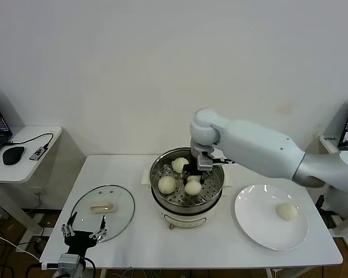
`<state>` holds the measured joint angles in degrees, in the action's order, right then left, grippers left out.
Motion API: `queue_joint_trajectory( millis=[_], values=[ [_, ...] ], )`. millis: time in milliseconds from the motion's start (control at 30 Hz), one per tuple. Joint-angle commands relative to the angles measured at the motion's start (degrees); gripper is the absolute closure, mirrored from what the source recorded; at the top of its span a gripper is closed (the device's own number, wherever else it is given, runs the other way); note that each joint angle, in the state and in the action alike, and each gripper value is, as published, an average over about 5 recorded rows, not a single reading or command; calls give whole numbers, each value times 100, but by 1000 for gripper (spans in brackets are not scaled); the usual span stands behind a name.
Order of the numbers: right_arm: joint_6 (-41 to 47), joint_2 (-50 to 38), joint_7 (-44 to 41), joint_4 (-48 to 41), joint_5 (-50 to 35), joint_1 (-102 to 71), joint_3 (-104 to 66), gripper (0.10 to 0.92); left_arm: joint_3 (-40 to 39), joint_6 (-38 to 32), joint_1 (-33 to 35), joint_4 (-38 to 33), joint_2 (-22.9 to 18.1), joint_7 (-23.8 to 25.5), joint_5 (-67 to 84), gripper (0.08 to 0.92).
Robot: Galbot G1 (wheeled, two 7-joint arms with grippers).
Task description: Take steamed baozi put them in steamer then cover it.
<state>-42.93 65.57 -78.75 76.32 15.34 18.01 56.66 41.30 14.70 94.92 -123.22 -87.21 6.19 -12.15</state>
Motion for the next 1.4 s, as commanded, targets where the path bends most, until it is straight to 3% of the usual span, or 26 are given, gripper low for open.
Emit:
queue_joint_trajectory(
  millis=[33, 433, 700, 833, 1167, 1400],
  values=[
    [-157, 52, 20, 267, 132, -177, 59, 472, 4, 6, 2, -7, 3, 14, 4, 177],
    [-8, 30, 153, 265, 106, -218, 100, 462, -1, 2, 47, -47, 20, 25, 5, 177],
    [561, -243, 296, 366, -94, 103, -176, 265, -8, 4, 49, -62, 24, 53, 3, 177],
    [1079, -593, 272, 285, -642, 413, -274, 210, -29, 5, 61, -78, 32, 78, -1, 177],
    [3534, -2104, 187, 198, -2484, 1066, -125, 203, -72, 81, 27, -143, 85, 191, 171, 177],
    [5537, -3047, 81, -70, -2238, 361, -699, 203, -118, 135, 6, -126, 159, 251, 264, 177]
  ],
)
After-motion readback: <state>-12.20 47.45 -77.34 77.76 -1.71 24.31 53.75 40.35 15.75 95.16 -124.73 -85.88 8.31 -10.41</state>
